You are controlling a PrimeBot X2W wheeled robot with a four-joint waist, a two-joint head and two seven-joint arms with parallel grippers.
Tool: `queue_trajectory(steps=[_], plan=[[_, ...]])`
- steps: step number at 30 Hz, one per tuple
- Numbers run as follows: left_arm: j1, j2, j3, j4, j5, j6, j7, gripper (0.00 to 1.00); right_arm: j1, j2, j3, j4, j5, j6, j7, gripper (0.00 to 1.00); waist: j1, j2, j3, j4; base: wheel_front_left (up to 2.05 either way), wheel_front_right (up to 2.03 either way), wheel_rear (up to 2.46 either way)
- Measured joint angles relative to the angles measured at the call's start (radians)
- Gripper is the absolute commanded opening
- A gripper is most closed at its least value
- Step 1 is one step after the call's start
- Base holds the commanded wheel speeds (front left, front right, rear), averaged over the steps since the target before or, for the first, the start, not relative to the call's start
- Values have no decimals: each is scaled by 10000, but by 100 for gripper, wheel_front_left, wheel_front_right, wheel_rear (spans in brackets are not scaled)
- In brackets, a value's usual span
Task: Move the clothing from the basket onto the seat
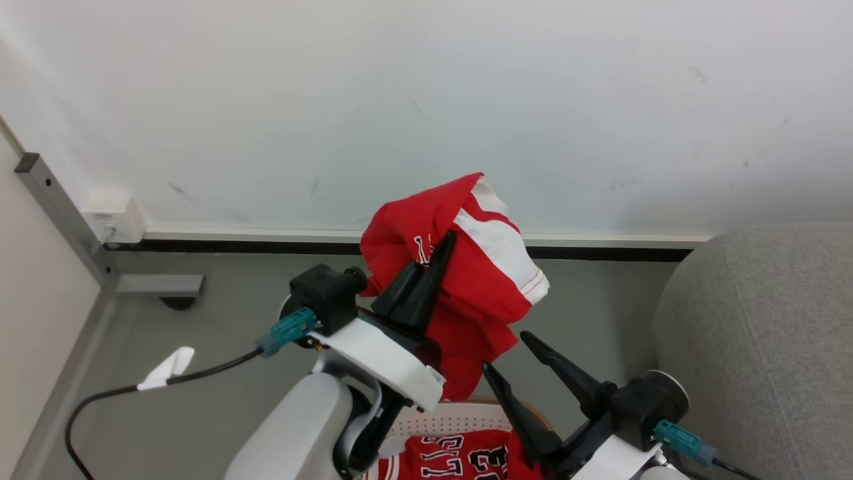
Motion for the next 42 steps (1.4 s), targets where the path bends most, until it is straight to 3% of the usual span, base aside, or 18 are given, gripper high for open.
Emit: queue_trajectory(steps=[7, 18, 19, 20, 21, 22, 35, 36, 37, 38, 42], plan=[[44, -226, -627, 245, -105, -134, -21, 0, -526, -12, 648, 520, 165, 0, 0, 100, 0, 0, -137, 539, 0, 0, 0], [46, -385, -1544, 401, -451, -301, 10, 0, -989, 245, 681, 1726, 69, 0, -2, 100, 0, 0, -356, 1512, 0, 0, 0], [44, -389, -1582, 420, -470, -303, 10, 0, -1010, 261, 681, 1797, 84, 0, -2, 94, 0, 0, -375, 1589, 0, 0, 0], [44, -393, -1599, 439, -500, -303, 10, 0, -1012, 282, 698, 1854, 94, 0, -2, 72, 1, 0, -392, 1655, 0, 0, 0], [41, -395, -1613, 449, -518, -301, 10, 0, -1013, 290, 708, 1893, 119, 0, -2, 14, 0, 0, -407, 1711, 0, 0, 0], [38, -395, -1624, 458, -520, -299, 8, 0, -1019, 299, 715, 1898, 136, 0, -2, 0, 0, 0, -417, 1754, 0, 0, 0], [4, -351, -1590, 665, -614, -81, -19, 2, -881, 290, 268, 1361, 297, 0, 0, 0, 1, 0, -217, 1621, 0, 0, 0], [5, -349, -1597, 683, -614, -73, -19, 31, -782, 288, 155, 1243, 297, 0, 0, 0, 1, 0, -204, 1594, 0, 0, 0], [7, -347, -1593, 704, -616, -44, -19, 78, -687, 284, 36, 1147, 295, 2, 0, 0, 1, 0, -192, 1562, 0, 0, 0], [10, -343, -1605, 709, -616, -17, -19, 100, -577, 268, -107, 1020, 290, 0, 0, 0, 1, 0, -177, 1525, 0, 0, 0], [42, -332, -1630, 690, -685, 17, -73, 100, -186, 194, -617, 606, 104, 0, 0, 0, 1, 0, -121, 1294, 0, 0, 0]])
